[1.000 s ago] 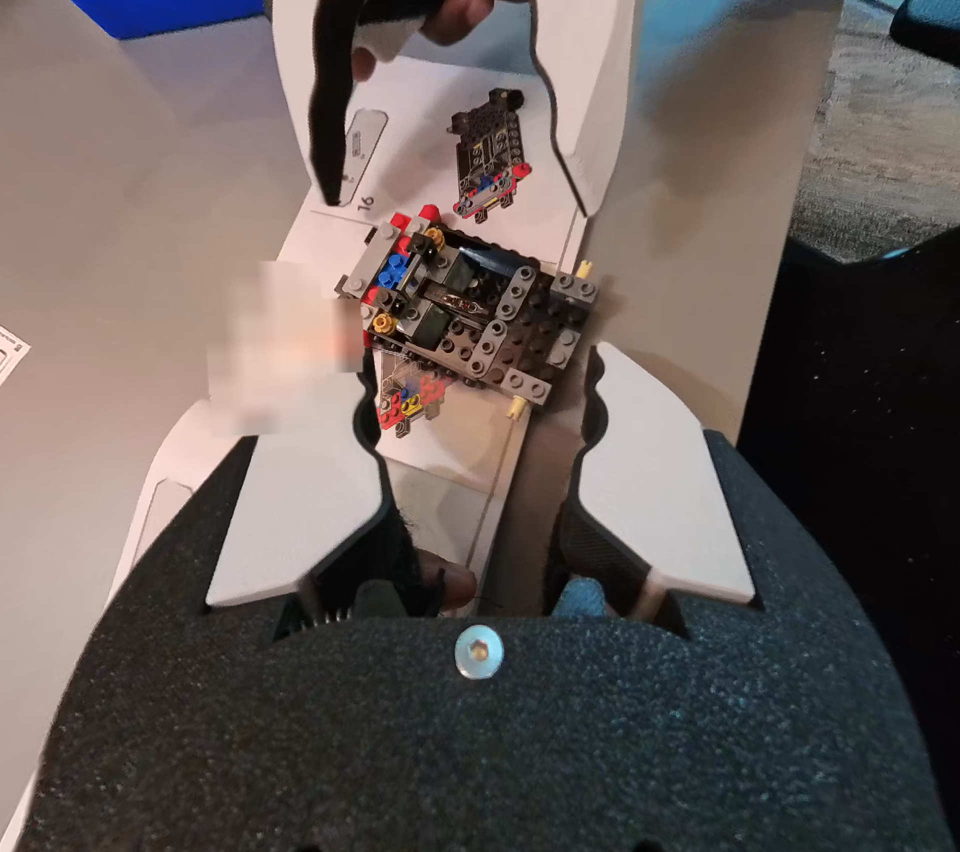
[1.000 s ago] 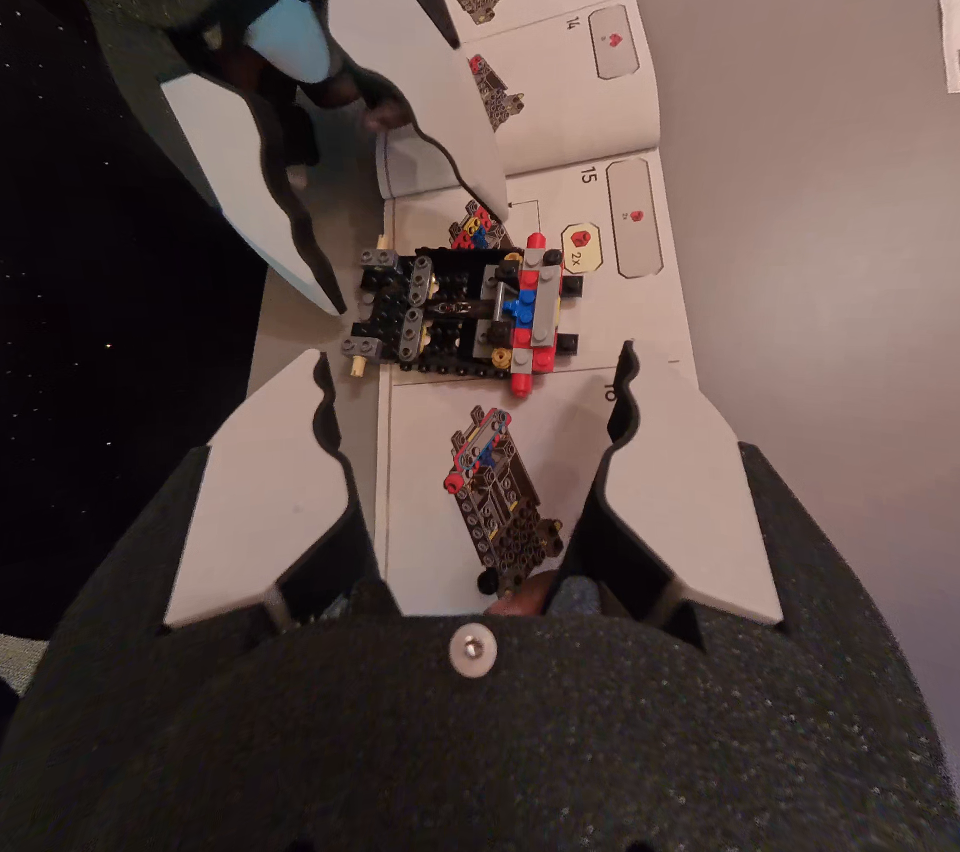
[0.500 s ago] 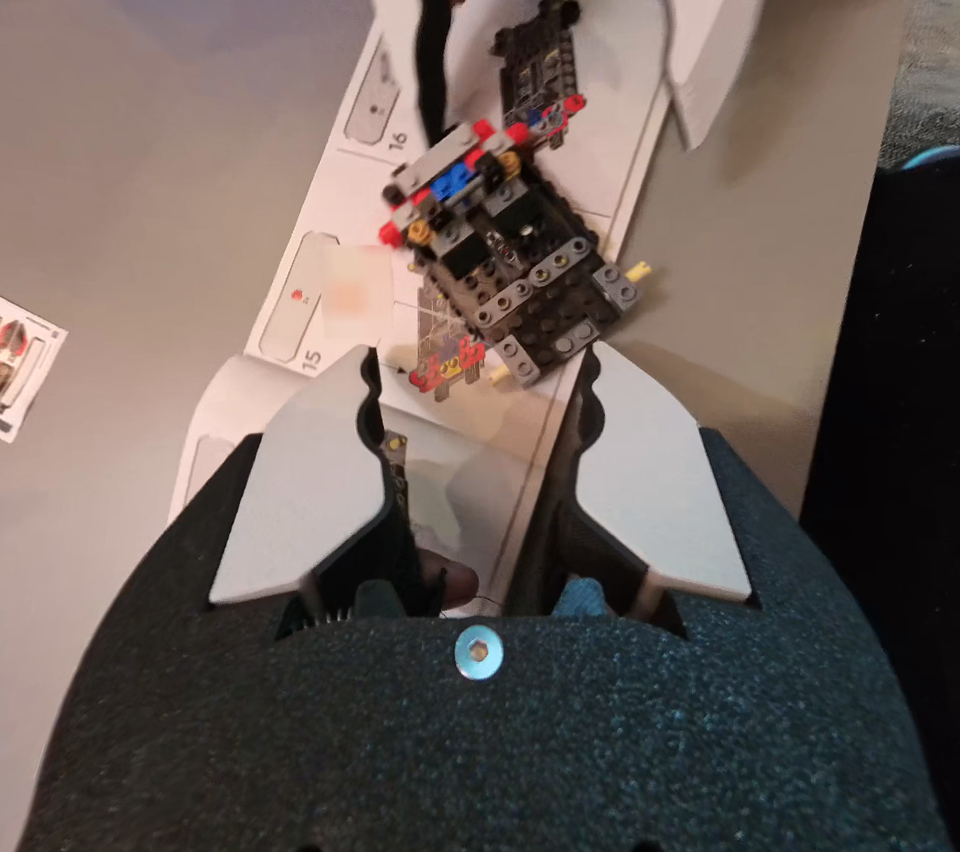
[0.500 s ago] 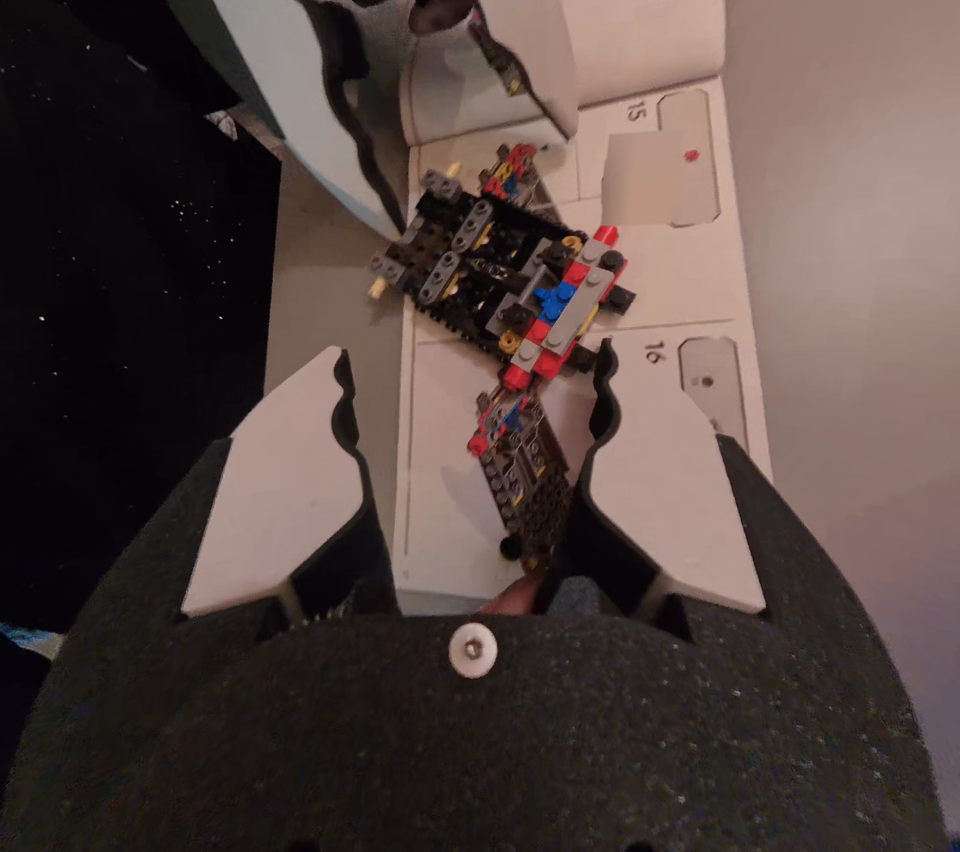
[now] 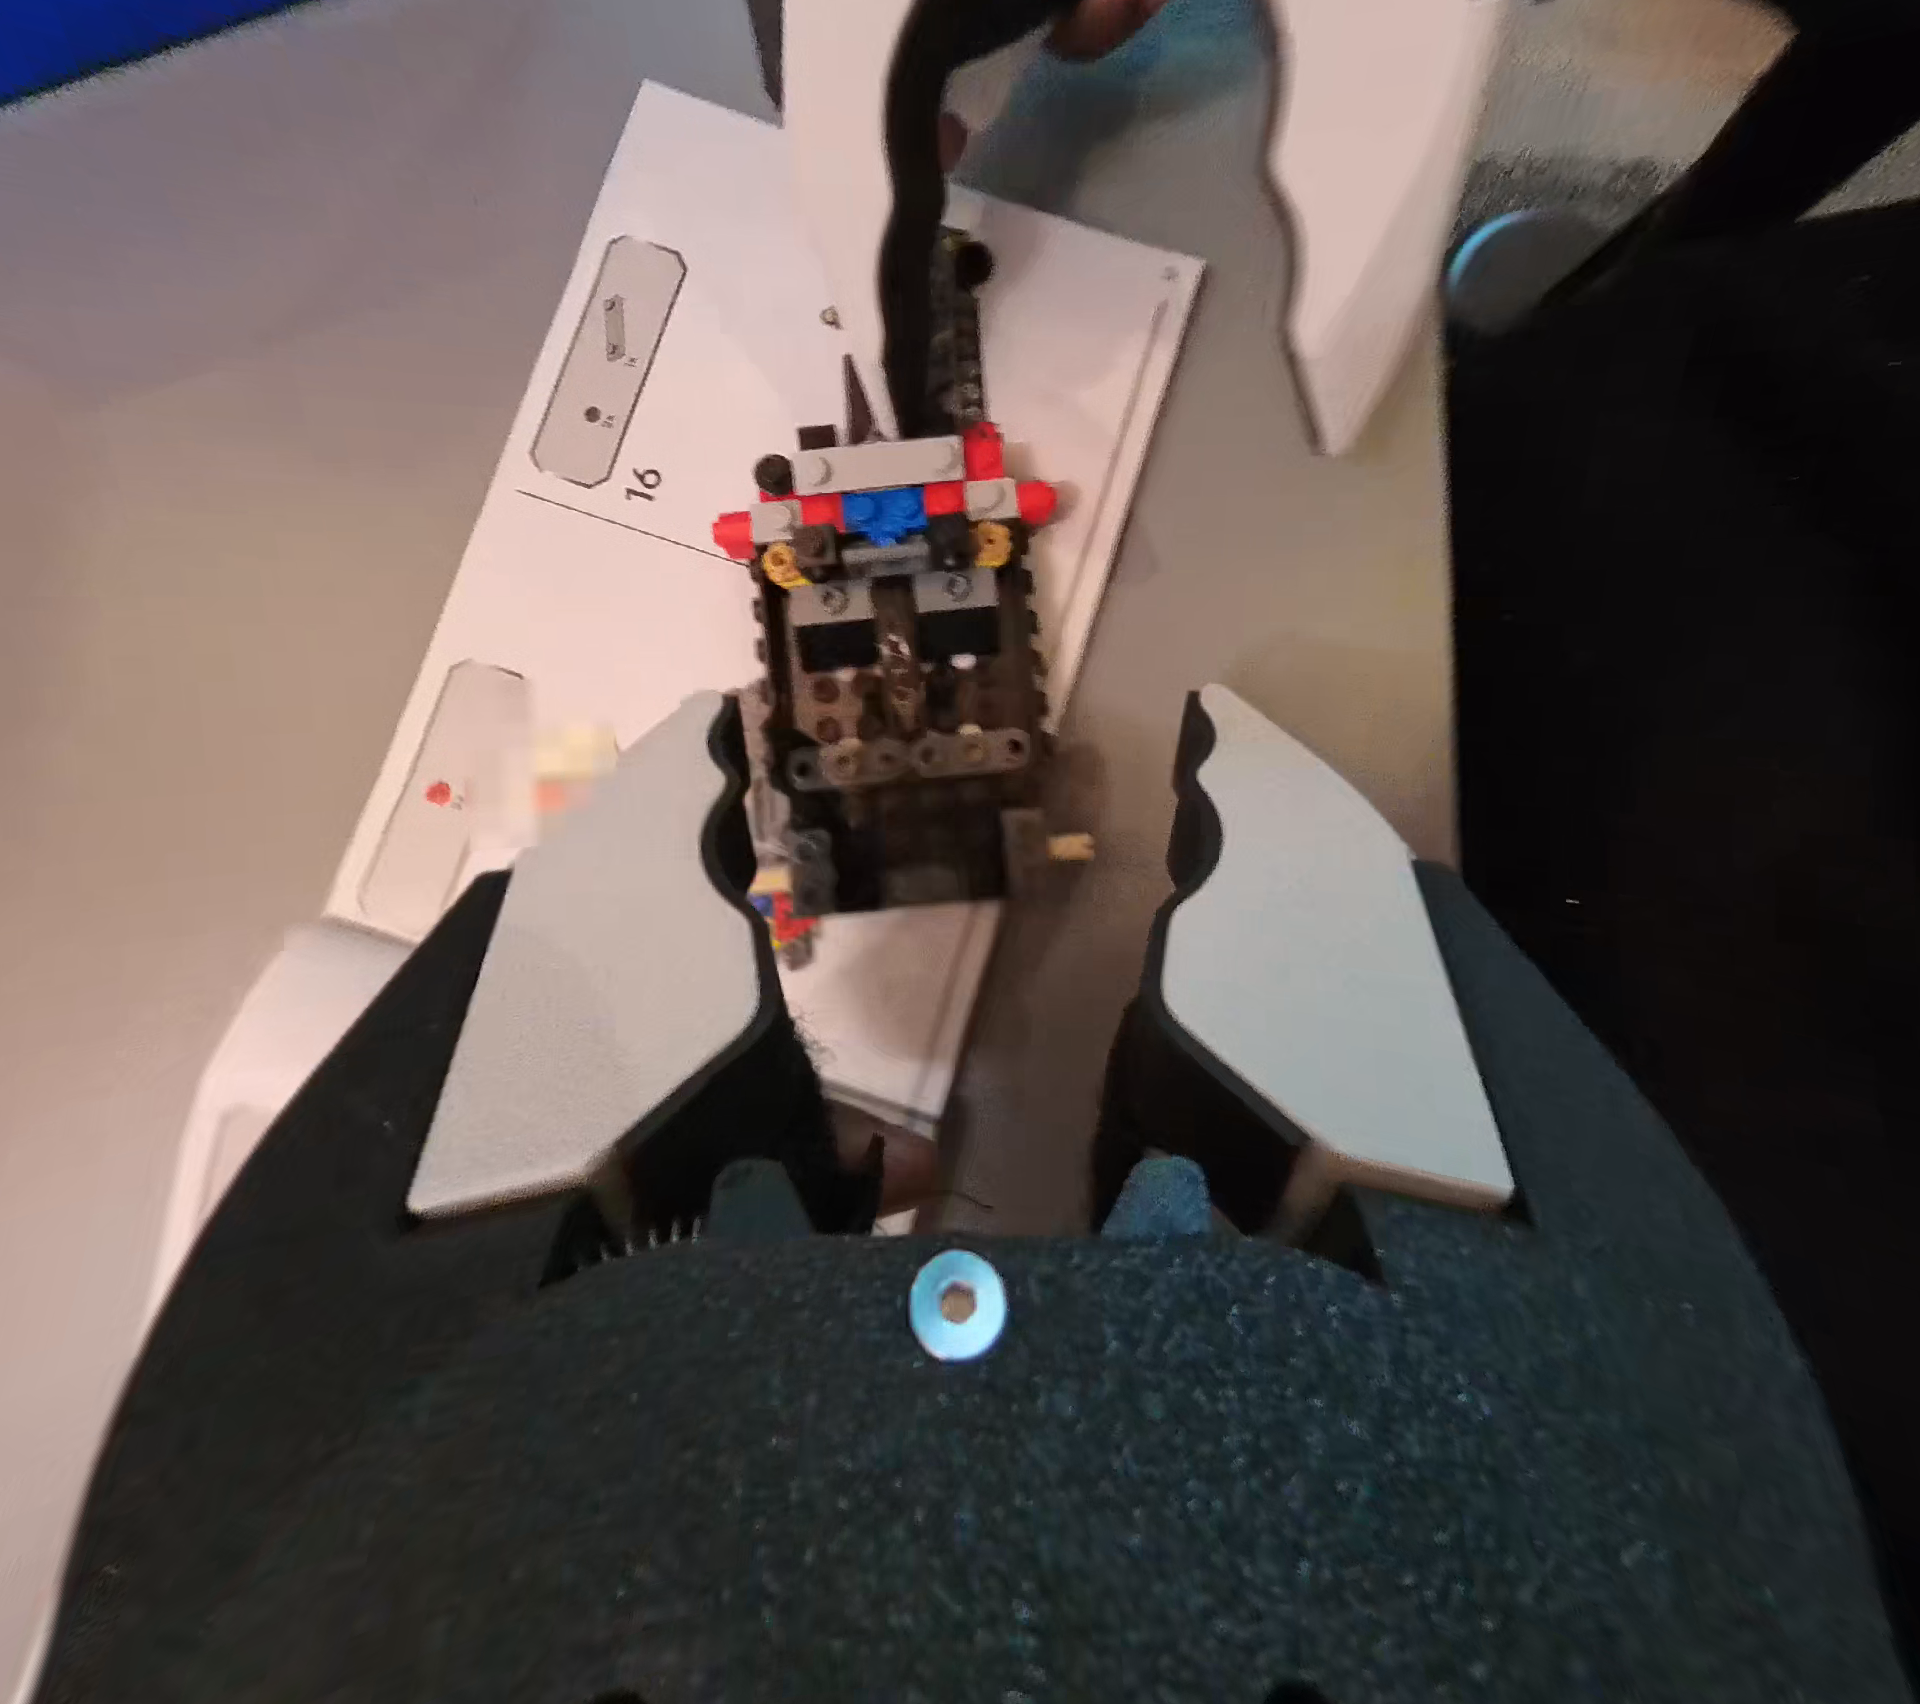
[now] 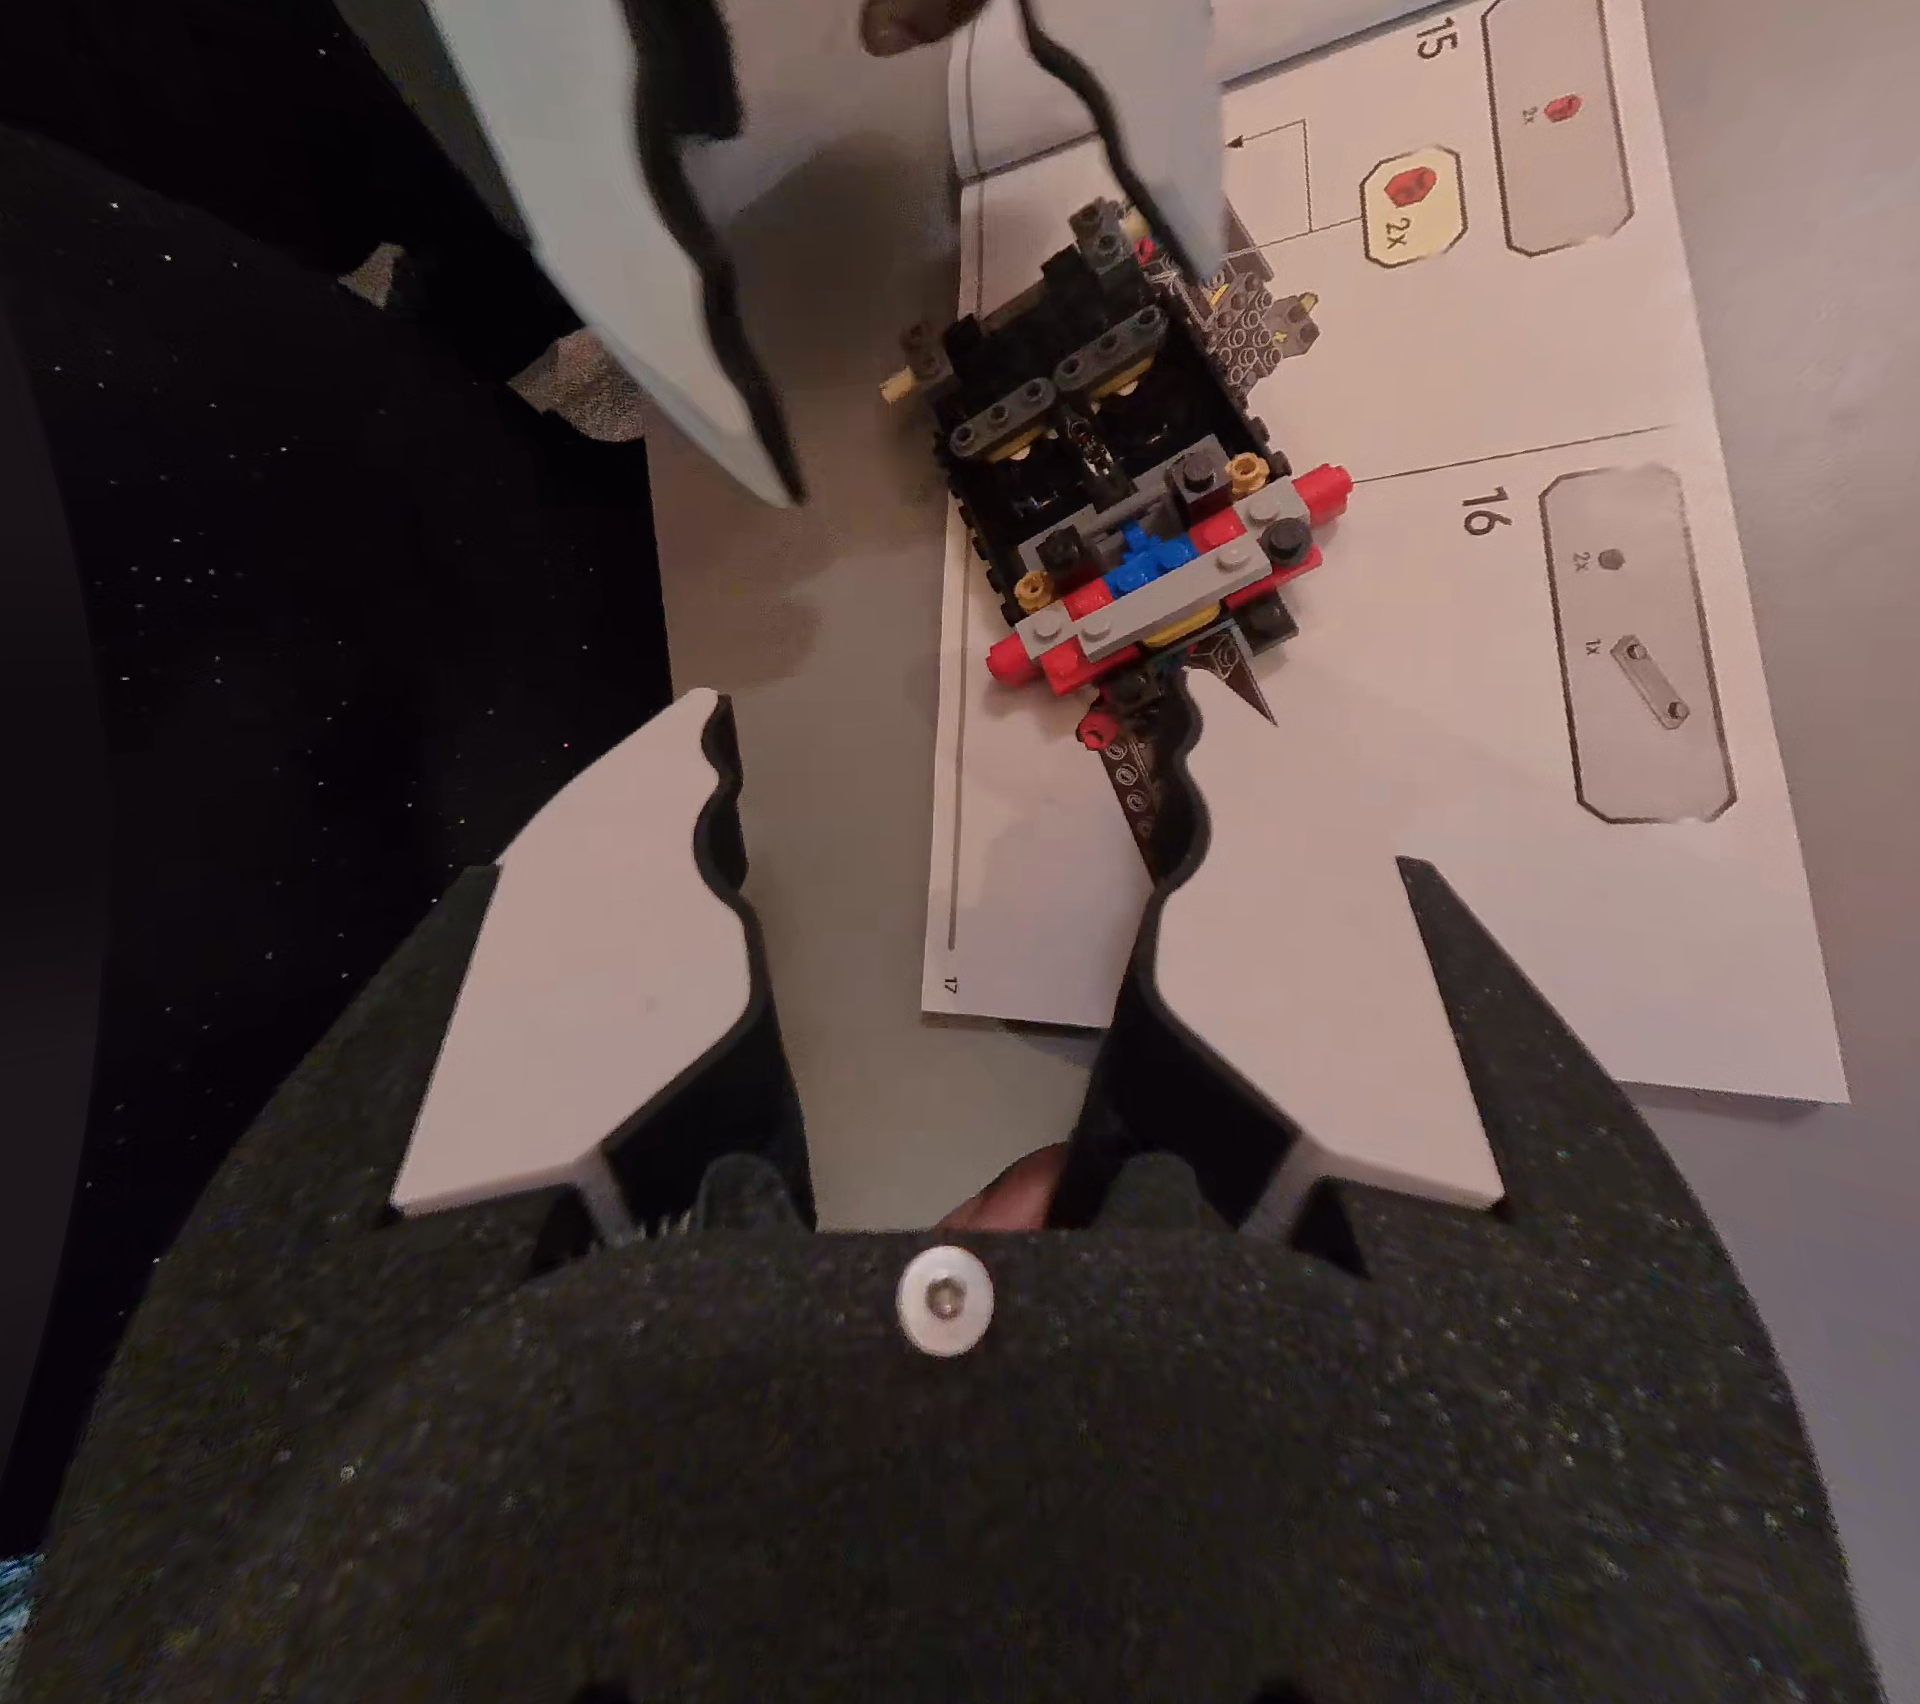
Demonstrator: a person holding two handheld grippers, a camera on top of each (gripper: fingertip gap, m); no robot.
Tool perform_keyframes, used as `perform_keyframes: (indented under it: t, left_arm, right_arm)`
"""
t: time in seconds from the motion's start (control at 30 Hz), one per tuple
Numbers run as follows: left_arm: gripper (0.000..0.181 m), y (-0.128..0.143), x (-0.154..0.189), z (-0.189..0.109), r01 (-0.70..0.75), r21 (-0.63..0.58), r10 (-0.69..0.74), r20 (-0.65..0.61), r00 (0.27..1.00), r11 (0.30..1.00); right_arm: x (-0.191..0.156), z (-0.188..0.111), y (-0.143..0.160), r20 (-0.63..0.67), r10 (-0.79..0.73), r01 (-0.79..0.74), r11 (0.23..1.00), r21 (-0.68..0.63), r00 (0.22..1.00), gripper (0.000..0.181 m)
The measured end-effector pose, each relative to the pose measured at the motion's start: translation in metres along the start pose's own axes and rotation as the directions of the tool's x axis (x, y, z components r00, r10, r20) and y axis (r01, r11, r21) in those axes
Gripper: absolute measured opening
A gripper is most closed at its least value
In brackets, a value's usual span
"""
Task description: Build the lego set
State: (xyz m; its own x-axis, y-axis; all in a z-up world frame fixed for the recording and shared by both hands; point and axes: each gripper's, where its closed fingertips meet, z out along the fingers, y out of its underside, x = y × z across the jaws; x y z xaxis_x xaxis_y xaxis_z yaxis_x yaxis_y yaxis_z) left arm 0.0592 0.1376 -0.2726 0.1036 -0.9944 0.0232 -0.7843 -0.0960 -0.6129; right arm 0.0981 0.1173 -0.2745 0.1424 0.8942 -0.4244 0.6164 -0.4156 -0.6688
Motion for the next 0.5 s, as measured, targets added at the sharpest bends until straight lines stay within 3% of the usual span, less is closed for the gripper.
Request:
perform_keyframes:
  t: [0.13,0.23,0.33,0.43,0.5]
  left_arm:
    - [0.07,0.008,-0.013,0.018,-0.036,-0.134,0.035,-0.013,0.999,0.99]
    - [0.066,0.006,-0.013,0.019,-0.063,-0.139,0.061,-0.015,0.998,0.988]
    - [0.059,0.005,-0.011,0.018,-0.062,-0.103,0.059,-0.031,0.998,0.993]
    - [0.059,0.003,-0.012,0.015,-0.067,-0.04,0.066,-0.01,0.998,0.997]
    - [0.059,-0.003,-0.014,0.008,-0.07,0.007,0.07,0.024,0.997,0.998]
  right_arm:
    - [0.0,0.0,0.0,0.005,-0.001,0.001,1.0,0.026,1.0,0.078]
    - [0.0,-0.001,-0.001,0.024,0.029,-0.03,0.998,0.048,0.999,0.078]
    - [0.001,-0.005,-0.004,0.054,0.108,-0.112,0.991,0.067,0.993,0.076]
    - [0.01,-0.012,-0.008,0.049,0.206,-0.211,0.97,0.118,0.977,0.053]
    - [0.013,-0.02,-0.017,0.079,0.285,-0.295,0.935,0.195,0.955,0.05]
